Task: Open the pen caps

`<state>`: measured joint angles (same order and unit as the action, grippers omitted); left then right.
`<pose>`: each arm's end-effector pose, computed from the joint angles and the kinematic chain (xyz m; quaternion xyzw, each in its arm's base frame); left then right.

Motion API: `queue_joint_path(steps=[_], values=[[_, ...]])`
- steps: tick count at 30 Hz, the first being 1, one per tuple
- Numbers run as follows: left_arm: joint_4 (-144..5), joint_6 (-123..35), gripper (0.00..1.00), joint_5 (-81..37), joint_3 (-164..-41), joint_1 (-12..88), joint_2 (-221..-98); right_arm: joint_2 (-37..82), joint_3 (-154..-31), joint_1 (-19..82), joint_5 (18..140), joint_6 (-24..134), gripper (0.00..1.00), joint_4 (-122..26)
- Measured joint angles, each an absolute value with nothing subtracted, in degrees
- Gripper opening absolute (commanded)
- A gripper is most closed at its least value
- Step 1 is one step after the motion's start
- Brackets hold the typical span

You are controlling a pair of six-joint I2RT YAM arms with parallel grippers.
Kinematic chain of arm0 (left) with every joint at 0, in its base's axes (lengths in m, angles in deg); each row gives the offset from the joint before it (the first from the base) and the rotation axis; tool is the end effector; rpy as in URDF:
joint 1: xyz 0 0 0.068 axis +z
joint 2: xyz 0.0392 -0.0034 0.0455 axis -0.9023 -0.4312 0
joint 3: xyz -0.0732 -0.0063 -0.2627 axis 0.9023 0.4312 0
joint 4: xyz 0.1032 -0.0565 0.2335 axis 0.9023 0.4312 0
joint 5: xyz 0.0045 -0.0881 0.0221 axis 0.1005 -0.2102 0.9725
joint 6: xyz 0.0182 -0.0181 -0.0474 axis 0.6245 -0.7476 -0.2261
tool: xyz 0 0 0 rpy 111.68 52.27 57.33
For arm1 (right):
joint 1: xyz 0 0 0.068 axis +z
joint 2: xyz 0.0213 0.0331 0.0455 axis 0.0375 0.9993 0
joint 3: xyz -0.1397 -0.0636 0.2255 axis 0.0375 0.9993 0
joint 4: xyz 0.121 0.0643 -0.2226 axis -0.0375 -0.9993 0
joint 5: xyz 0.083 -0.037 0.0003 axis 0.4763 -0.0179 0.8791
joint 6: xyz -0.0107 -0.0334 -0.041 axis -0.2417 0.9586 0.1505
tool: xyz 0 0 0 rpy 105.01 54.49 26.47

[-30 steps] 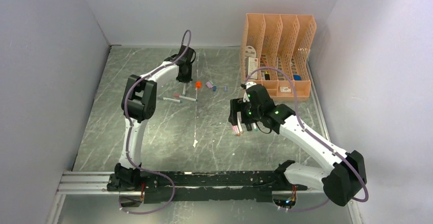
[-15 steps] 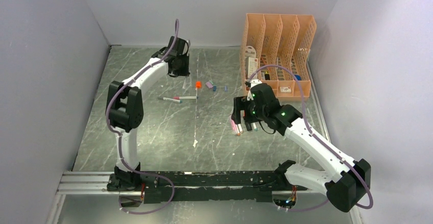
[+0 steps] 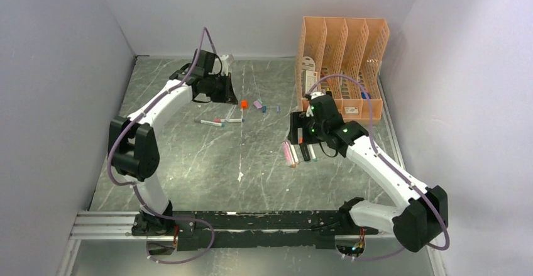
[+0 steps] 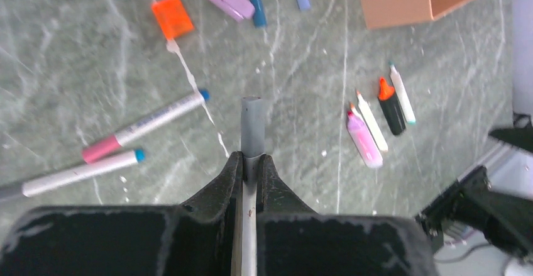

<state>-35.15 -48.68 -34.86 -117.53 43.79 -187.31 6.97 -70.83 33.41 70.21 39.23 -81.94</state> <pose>0.3724 -0.1541 0.2820 0.1000 0.9152 -0.2721 0.2798 0.2044 0.1231 0.2827 -0.0659 0.9266 0.1576 0.3351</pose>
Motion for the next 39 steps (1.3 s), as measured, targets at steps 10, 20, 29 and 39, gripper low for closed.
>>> queue_joint_path(steps=[10,20,29,39], values=[[-36.1,-48.4,0.08,-44.9,-111.7,46.9,-184.2,10.1,-70.9,19.2,74.2,39.5,0.81,-76.2],[-38.0,-48.3,0.07,-49.7,-112.0,48.1,-187.4,10.0,-72.1,13.9,77.4,38.6,0.8,-70.2],[-38.5,-48.3,0.07,-53.2,-113.3,48.2,-191.0,11.1,-72.3,12.0,80.2,38.3,0.8,-67.0],[-41.9,-50.9,0.08,-61.3,-110.9,48.3,-190.4,12.4,-72.3,11.9,86.5,37.1,0.79,-65.2]])
